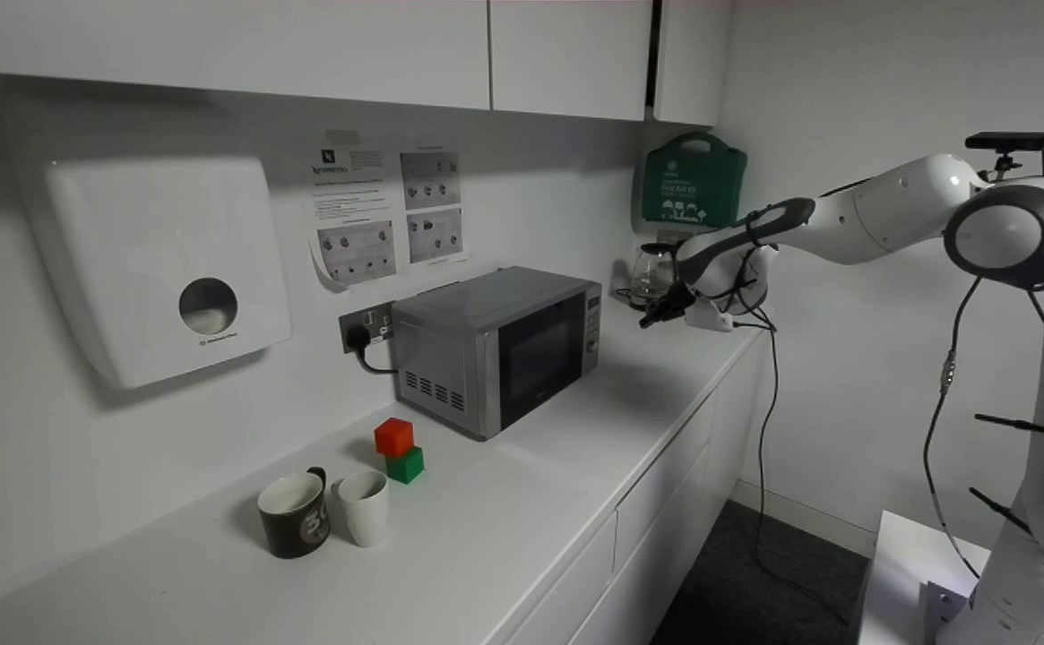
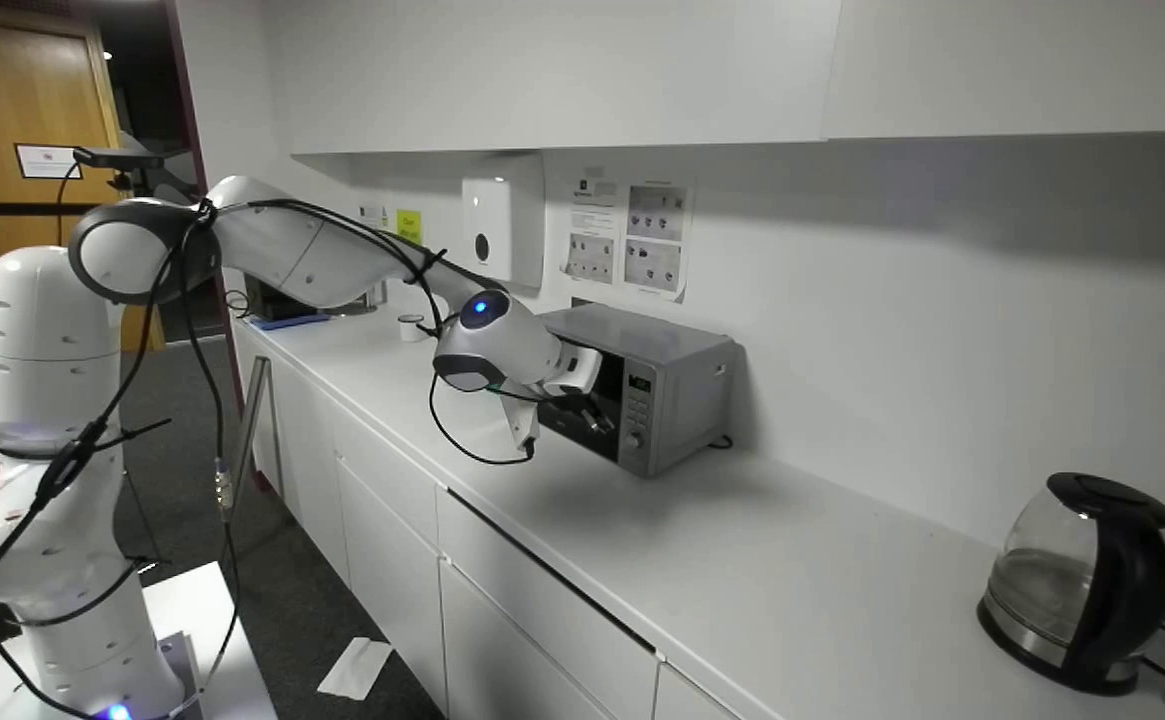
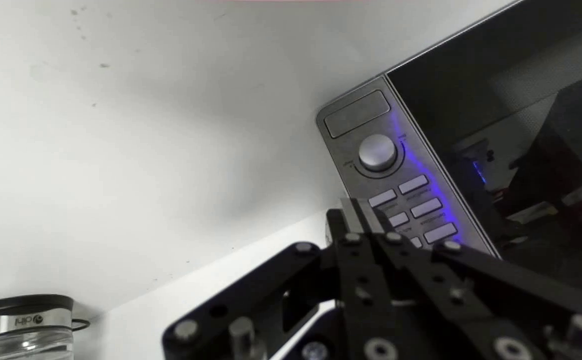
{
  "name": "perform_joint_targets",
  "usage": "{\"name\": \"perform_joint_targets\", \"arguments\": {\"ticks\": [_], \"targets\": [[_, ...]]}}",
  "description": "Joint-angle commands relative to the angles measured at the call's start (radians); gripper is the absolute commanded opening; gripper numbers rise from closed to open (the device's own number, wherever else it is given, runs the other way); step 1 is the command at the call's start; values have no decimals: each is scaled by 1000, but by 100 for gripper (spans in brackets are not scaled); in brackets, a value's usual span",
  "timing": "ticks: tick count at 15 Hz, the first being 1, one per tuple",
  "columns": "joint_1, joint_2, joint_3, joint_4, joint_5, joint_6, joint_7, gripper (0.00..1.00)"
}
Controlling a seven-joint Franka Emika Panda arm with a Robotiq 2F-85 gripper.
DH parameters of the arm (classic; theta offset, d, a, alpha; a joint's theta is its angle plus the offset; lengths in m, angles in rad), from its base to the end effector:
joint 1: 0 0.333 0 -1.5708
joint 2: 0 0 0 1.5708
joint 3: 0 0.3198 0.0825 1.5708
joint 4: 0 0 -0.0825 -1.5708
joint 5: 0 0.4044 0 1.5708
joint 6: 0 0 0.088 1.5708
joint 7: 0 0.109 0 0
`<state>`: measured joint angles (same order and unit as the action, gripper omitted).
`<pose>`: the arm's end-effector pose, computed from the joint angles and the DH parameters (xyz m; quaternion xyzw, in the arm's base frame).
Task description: Press the button on the microwave
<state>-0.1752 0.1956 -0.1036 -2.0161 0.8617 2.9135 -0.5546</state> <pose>0.6047 -0.2183 0.4131 -0.8950 0.2246 -0.3782 0.0737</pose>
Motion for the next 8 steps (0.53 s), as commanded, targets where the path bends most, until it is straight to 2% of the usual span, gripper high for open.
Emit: {"name": "perform_joint_targets", "arguments": {"ticks": [1, 4, 8], "targets": [[-30, -87, 14, -84, 39, -36, -161, 0], [-35, -116, -4, -123, 12, -79, -217, 0], [-38, -157, -37, -185, -62, -143, -228, 0]]}}
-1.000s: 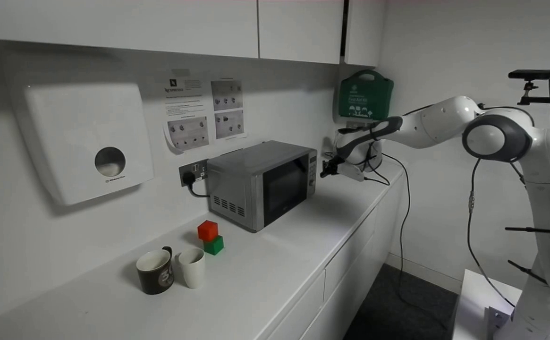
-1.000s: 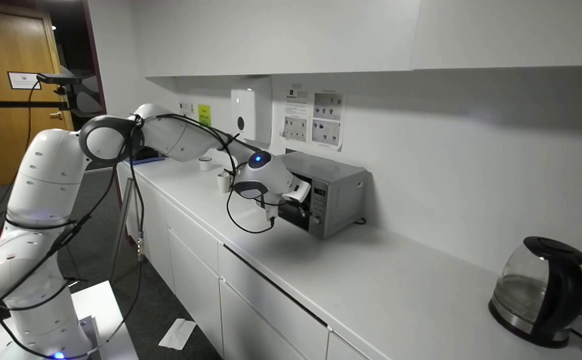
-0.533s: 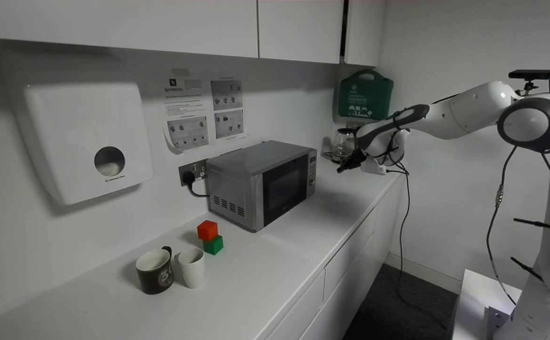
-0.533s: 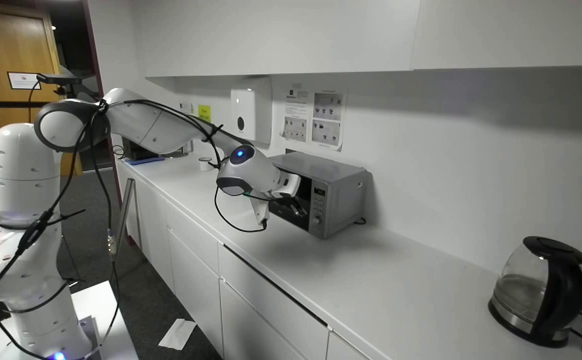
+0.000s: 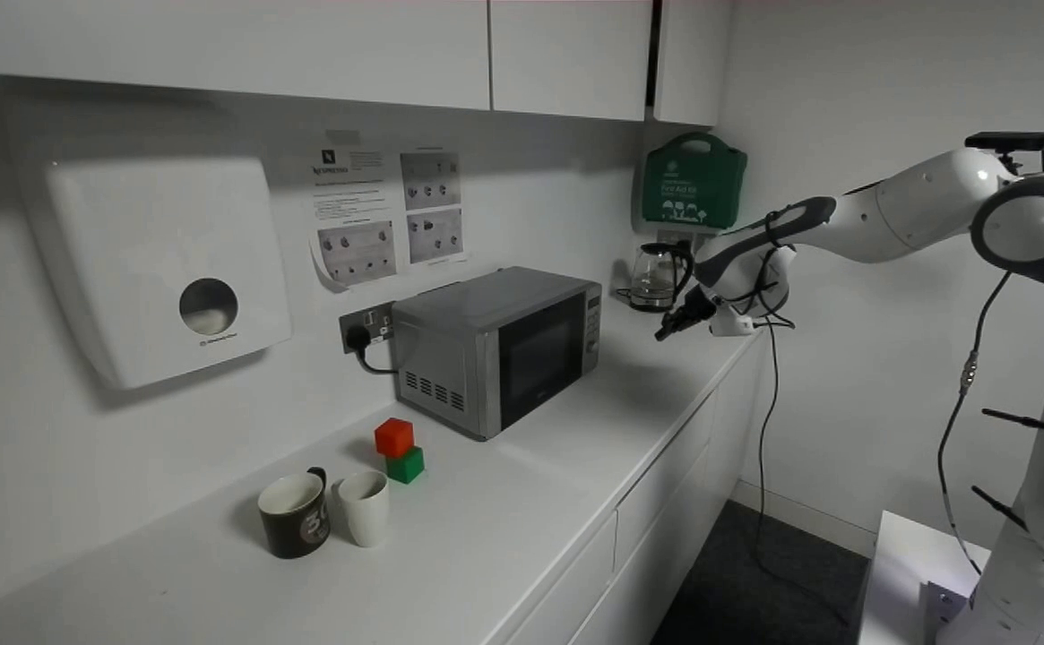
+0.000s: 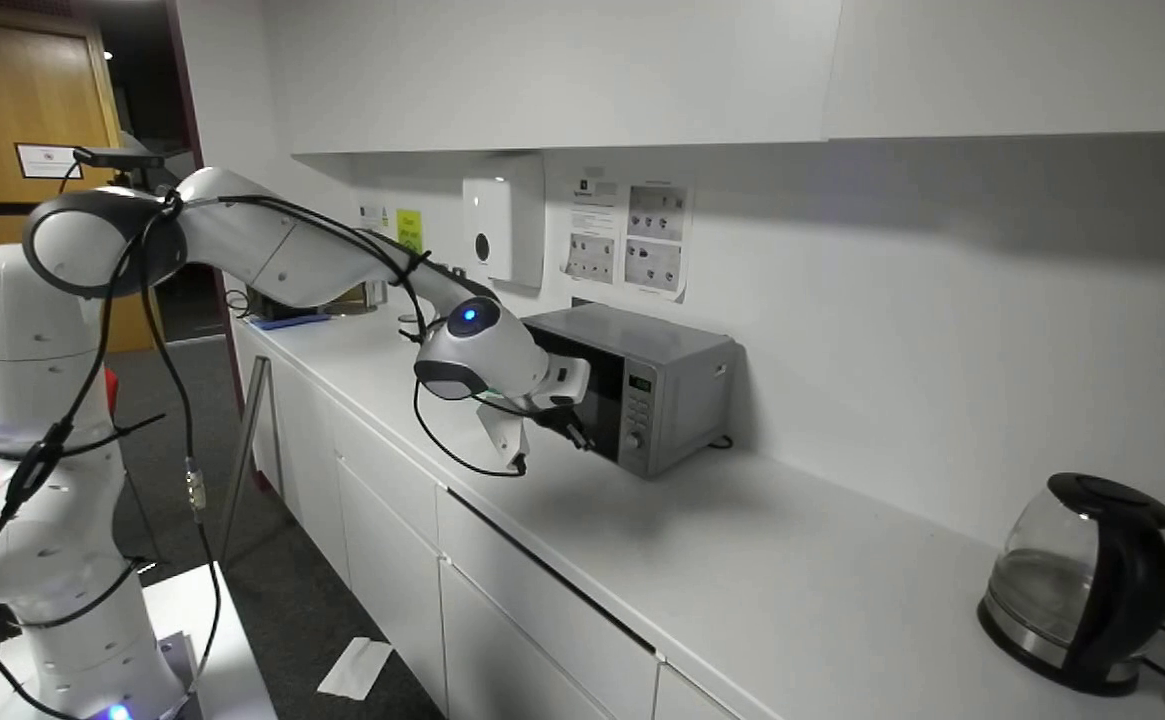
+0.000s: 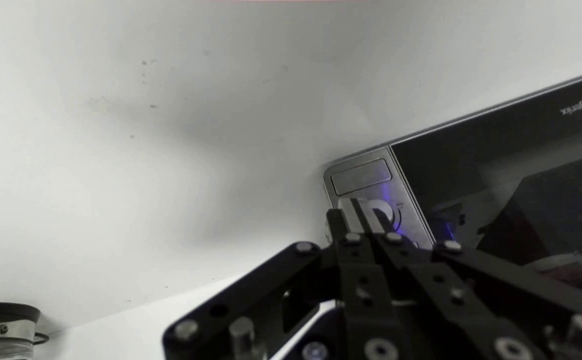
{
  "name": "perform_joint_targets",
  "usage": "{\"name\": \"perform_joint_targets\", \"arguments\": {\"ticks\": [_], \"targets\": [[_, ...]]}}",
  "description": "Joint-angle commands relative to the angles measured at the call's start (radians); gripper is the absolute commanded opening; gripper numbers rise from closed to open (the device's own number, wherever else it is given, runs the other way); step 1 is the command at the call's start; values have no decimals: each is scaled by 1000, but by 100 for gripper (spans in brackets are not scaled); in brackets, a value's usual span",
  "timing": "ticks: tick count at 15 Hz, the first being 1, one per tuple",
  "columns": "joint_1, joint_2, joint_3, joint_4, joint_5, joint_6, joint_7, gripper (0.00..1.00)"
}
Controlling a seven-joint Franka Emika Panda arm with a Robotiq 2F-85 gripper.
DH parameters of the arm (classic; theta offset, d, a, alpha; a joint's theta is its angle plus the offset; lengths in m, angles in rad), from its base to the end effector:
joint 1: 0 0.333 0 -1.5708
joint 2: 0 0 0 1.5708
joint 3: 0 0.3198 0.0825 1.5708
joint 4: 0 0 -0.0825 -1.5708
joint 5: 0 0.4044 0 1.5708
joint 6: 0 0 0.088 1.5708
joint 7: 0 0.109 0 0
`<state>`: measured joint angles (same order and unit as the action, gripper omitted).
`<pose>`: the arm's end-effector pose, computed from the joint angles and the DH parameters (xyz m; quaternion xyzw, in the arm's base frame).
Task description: Press the button on the microwave
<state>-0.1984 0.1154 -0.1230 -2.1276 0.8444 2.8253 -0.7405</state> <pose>0.5671 -0.2265 0.3992 -0.9258 0.1447 -0.3435 0.0626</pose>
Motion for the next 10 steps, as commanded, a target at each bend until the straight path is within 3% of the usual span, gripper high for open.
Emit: {"name": "perform_joint_targets", "arguments": {"ticks": [1, 10], "targets": [[-15, -87, -26, -87, -67, -69, -39, 0], [-9, -184, -81, -182, -272, -141, 5, 0]]}}
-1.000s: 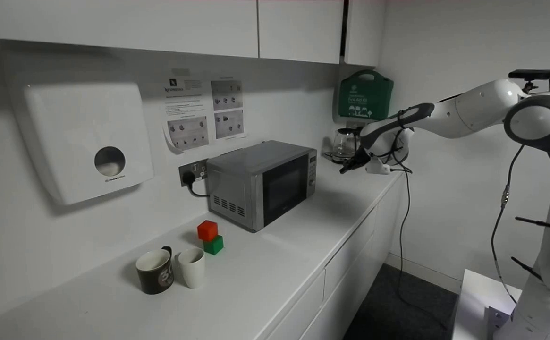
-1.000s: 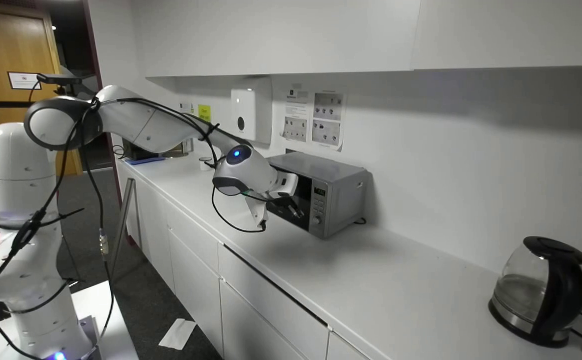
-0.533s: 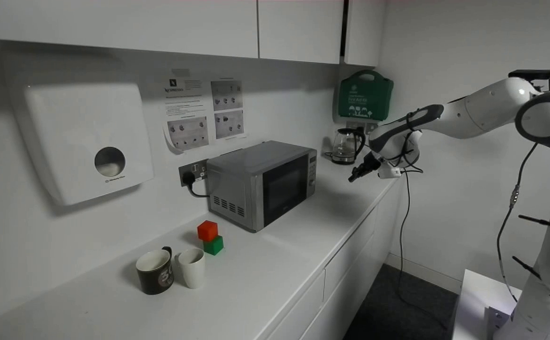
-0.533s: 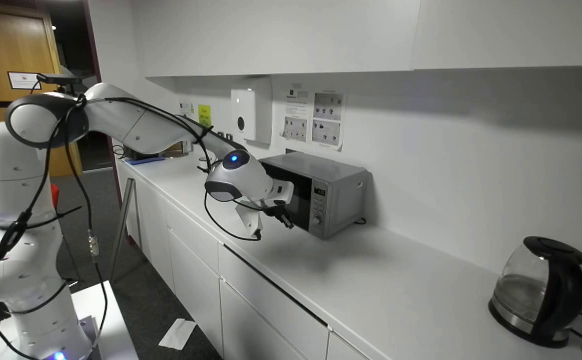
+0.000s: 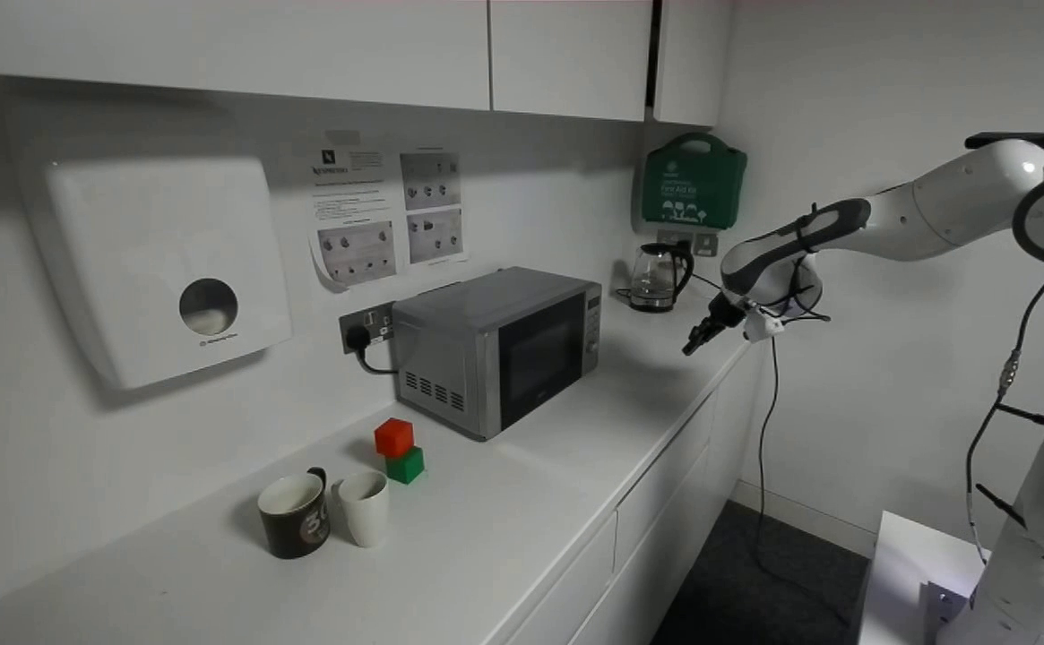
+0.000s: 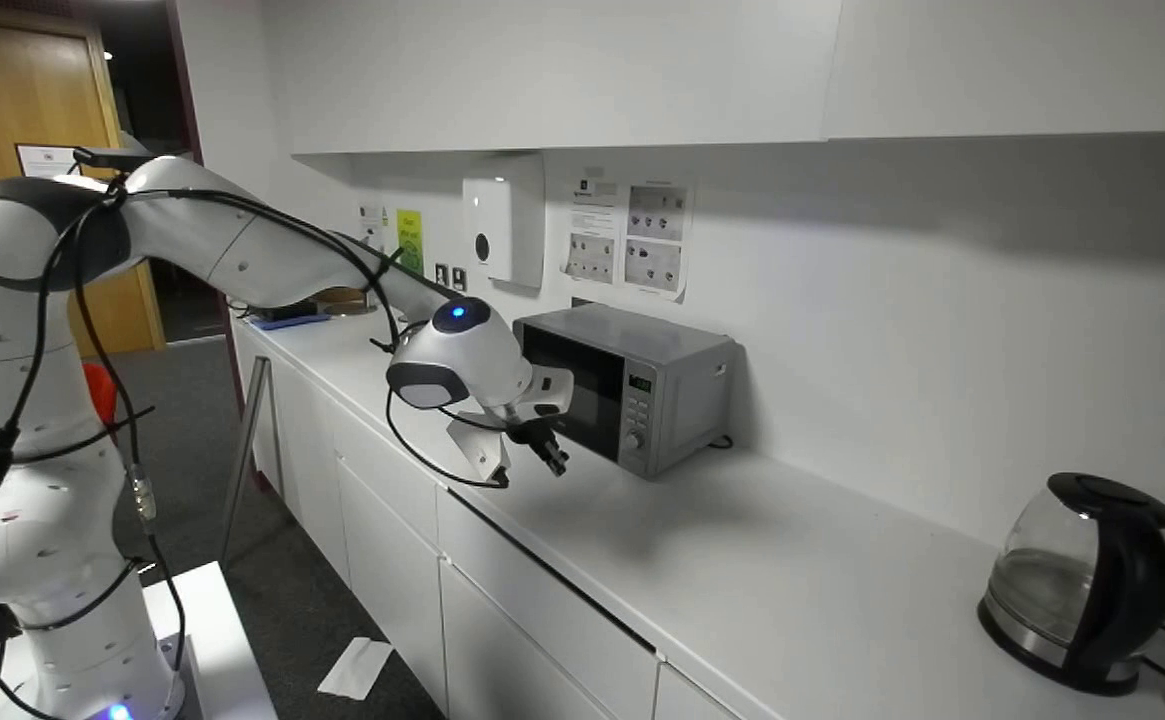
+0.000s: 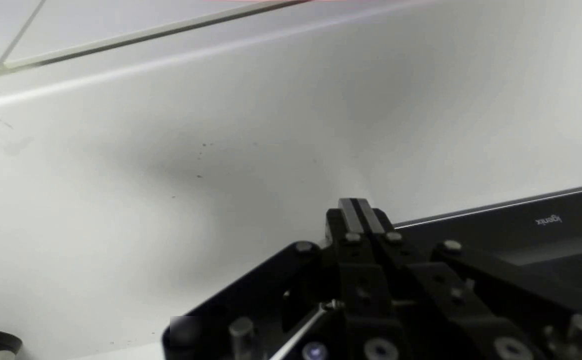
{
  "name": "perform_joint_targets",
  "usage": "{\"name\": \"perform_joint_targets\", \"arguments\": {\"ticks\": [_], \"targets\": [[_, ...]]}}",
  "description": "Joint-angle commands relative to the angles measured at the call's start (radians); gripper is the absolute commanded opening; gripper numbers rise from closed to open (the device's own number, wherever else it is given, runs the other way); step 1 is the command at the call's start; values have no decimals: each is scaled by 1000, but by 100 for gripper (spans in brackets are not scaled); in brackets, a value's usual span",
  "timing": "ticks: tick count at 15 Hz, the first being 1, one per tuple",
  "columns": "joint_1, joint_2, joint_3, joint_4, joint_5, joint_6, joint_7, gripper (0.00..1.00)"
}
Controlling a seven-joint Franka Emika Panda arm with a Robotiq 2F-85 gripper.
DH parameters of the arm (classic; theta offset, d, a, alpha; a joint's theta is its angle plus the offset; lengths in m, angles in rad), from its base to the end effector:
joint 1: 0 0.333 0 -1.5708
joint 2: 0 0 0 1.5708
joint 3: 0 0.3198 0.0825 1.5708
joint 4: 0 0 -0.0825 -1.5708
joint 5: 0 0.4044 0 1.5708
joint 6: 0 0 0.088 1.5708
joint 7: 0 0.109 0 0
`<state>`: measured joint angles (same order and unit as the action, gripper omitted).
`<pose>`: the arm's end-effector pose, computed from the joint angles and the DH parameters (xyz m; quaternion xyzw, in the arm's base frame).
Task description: Press the button on the microwave
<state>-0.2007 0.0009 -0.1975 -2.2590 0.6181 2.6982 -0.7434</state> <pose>0.5176 -0.2383 0.3933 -0.9572 0.0765 -0.2753 0.0455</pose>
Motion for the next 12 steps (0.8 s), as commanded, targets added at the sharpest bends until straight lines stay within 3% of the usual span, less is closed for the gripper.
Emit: {"name": "perform_joint_targets", "arguments": {"ticks": [1, 3, 4, 6, 7, 12], "targets": [[-4, -76, -6, -55, -47, -5, 9, 26], [0, -29, -4, -22, -22, 0, 1, 34], [1, -32, -4, -23, -22, 0, 1, 16], [2, -28, -4, -23, -22, 0, 1, 32], [2, -25, -4, -23, -22, 0, 1, 34], [2, -20, -4, -23, -22, 0, 1, 34]]}}
